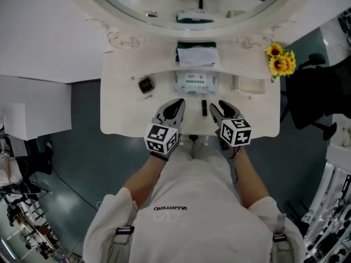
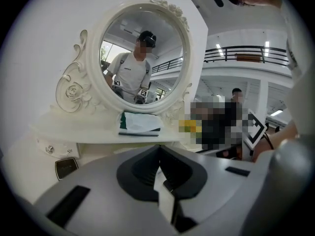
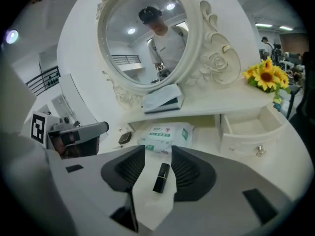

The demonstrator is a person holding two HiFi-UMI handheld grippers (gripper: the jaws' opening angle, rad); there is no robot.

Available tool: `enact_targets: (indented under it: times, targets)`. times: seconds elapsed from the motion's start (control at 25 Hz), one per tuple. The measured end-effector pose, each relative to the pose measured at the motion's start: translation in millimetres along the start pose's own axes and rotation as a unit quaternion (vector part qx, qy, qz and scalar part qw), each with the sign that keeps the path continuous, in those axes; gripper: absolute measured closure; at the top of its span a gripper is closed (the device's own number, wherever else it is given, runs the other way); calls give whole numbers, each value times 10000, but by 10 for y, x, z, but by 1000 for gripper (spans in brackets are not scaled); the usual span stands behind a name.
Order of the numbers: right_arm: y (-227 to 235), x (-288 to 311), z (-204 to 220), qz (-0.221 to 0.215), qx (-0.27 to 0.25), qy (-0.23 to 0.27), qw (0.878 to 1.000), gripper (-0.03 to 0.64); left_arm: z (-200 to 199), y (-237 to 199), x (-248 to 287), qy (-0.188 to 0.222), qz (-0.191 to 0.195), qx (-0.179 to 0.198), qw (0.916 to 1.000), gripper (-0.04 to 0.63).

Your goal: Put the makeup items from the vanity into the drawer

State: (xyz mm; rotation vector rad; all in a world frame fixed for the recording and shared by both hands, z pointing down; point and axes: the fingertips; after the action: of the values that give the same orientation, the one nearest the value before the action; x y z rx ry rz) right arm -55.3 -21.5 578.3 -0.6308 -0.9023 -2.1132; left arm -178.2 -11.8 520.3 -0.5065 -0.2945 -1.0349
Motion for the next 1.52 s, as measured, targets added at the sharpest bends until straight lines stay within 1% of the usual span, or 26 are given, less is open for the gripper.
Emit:
enact_targets:
  times: [0.2, 0.36, 0.44, 0.52, 0.72, 0.92, 1.08, 1.2, 1.4, 1.52]
  targets:
    - [-53, 206, 142, 77, -241, -552, 9982, 383, 82, -28, 39, -112, -16, -127, 9999, 595]
    - [-37, 359, 282, 60, -68, -1020, 9947, 246, 159, -45, 80, -211, -14, -233, 9995, 595]
    - [-26, 405, 354, 36, 61, -1188, 9929, 204, 204, -37, 105, -262, 11, -295, 9992, 595]
    - [-29, 447, 419, 4, 144, -1345, 9908, 180, 231, -31, 131, -292, 43, -352, 9989, 595]
    - [-35, 519, 521, 50, 176, -1639, 9863, 170, 270, -8, 169, -341, 100, -443, 9984, 595]
    - [-16, 585, 585, 172, 214, -1882, 9817, 170, 312, -14, 228, -431, 122, -396, 9982, 595]
    - [21, 624, 603, 276, 252, -1975, 9796, 148, 416, -103, 293, -599, -79, -497, 9969, 595]
    - [20, 651, 593, 287, 271, -2062, 9777, 135, 509, -185, 331, -751, -218, -647, 9948, 595]
    - [40, 725, 625, 284, 303, -2200, 9746, 135, 630, -275, 391, -1004, -390, -739, 9914, 595]
    - [36, 759, 648, 281, 320, -2255, 9733, 135, 729, -276, 432, -1254, -416, -797, 9880, 595]
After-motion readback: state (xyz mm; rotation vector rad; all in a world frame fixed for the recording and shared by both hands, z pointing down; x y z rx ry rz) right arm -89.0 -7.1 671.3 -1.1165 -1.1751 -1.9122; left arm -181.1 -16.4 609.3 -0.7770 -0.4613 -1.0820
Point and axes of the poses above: the fingertips, and each gripper's own axes: x forward along the fingers, y to its right, z out of its underside, and after that the axes turned 7 degrees about -y, right-handed
